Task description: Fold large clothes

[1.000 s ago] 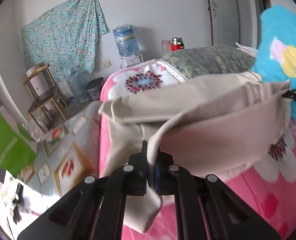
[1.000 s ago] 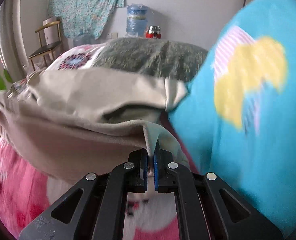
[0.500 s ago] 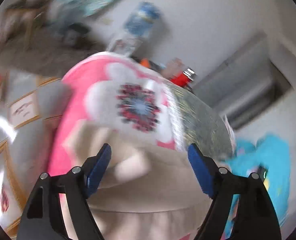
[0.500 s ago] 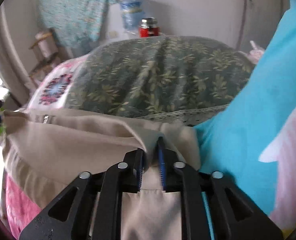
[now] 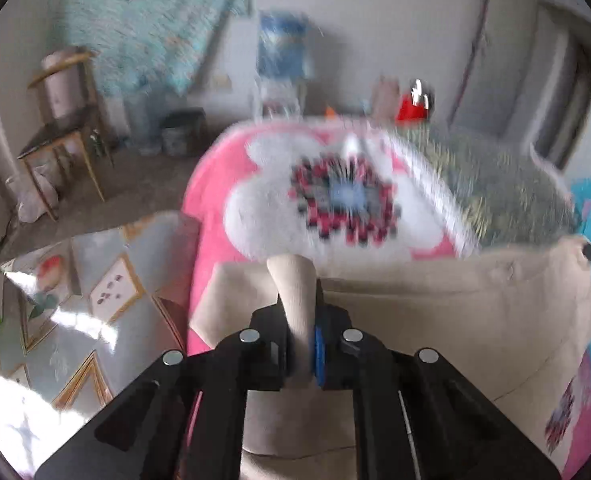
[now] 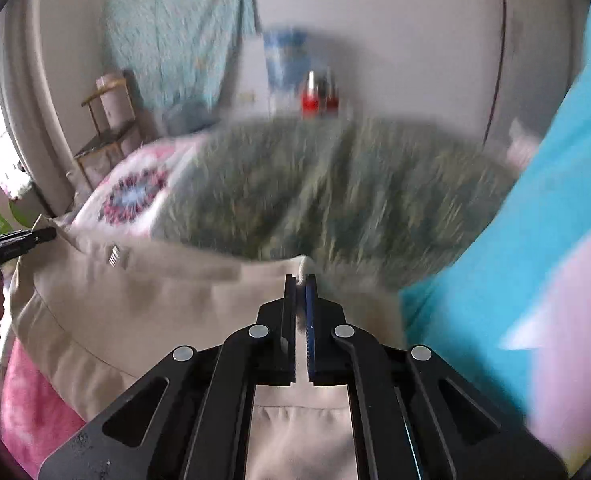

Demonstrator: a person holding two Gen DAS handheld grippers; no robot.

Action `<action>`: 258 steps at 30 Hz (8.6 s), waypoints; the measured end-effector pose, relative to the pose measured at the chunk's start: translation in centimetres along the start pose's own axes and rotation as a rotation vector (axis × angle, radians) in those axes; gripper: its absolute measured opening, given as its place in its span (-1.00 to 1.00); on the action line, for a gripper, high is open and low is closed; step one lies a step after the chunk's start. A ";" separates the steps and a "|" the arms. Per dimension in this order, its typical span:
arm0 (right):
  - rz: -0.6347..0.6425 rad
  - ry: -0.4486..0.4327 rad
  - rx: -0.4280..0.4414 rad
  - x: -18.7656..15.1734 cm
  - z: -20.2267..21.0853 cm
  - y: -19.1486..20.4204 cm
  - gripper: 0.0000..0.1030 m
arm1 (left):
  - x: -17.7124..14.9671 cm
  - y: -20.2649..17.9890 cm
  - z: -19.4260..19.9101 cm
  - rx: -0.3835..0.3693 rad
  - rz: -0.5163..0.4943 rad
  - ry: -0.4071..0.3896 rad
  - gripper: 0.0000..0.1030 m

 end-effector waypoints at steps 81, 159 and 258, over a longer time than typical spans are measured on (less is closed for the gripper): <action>0.902 0.191 -0.081 -15.9 6.4 10.8 -0.55 | -20.4 -3.0 13.7 0.271 -0.950 0.049 -0.59; 0.178 0.315 0.215 -25.0 15.5 10.9 0.60 | -28.4 -17.4 12.7 0.090 0.057 0.092 0.93; 0.119 0.197 0.182 -26.6 15.2 10.5 0.87 | -28.6 -18.1 12.9 0.190 -0.019 0.067 0.93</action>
Point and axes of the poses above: each gripper's, at about its wrist camera, not at the fingertips, and z roughly against the way its jaws point, y to its left, x to its top, the point moved 5 cm from there along -z, roughly the way its jaws point, and after that the axes turned 1 degree about z, right-handed, at the moved point
